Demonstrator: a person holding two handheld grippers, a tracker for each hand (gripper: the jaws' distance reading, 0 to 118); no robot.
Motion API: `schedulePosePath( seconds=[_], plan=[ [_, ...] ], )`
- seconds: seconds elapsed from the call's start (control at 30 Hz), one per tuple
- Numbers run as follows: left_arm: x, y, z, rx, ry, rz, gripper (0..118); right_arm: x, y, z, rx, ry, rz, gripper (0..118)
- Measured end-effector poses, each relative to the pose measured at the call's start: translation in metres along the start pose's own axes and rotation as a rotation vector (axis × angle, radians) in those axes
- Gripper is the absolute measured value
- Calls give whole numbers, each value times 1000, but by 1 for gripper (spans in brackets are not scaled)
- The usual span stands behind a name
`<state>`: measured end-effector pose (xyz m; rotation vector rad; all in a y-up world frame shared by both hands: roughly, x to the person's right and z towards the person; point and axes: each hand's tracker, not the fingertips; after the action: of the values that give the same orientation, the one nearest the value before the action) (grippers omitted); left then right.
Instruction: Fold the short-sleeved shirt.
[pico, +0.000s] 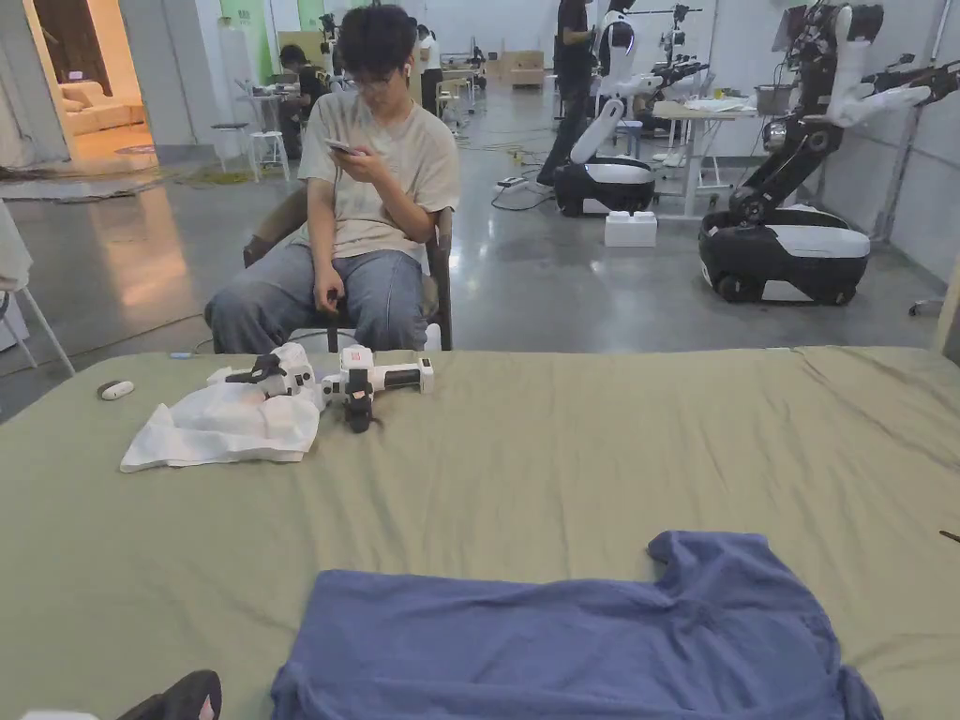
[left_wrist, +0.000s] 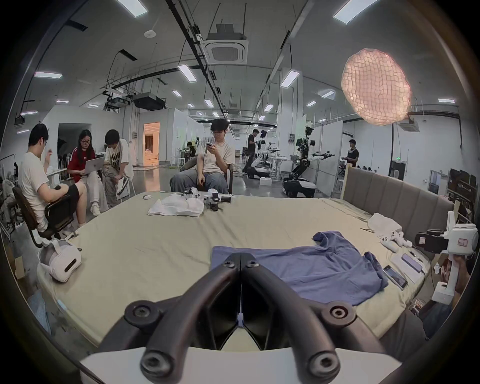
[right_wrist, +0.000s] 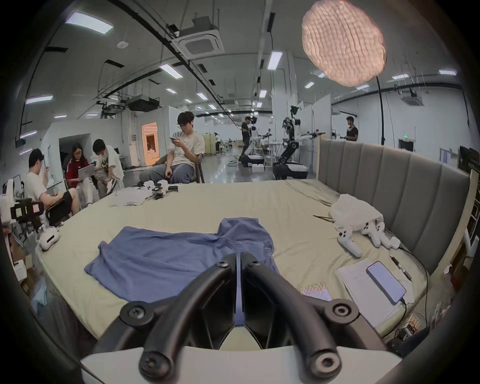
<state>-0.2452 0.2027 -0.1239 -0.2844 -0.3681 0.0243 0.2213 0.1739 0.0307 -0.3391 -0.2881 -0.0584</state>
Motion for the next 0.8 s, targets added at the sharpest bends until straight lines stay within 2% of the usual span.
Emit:
schedulePosePath(
  seconds=[0.13, 0.23, 0.3, 0.43, 0.53, 0.6, 0.67, 0.73, 0.8],
  plan=[
    [10, -10, 16, 0, -13, -18, 0, -16, -11, 12, 3, 33, -24, 0],
    [12, -17, 17, -27, -24, -17, 0, -25, -12, 11, -3, 27, 10, 0],
    [10, -19, 15, -44, -18, -21, 0, -25, -10, 7, -17, 61, 4, 0],
    [3, -23, 12, -63, -2, 14, 0, -27, -8, 4, -13, 70, 5, 0],
    [-5, -31, -2, -99, 9, 30, 0, -27, -6, 4, -14, 79, -24, 0],
    [-13, -43, -27, -181, 7, 48, 19, -26, -9, 1, -21, 77, -37, 0],
    [-23, -59, -57, -234, -2, 88, 23, -23, -13, 0, -41, 84, -55, 0],
    [-34, -78, -94, -313, -27, 149, 35, -21, -18, 0, -56, 90, -74, 0],
    [-43, -97, -130, -398, 16, 176, 37, -18, -24, 1, -79, 93, -76, 0]
  ],
)
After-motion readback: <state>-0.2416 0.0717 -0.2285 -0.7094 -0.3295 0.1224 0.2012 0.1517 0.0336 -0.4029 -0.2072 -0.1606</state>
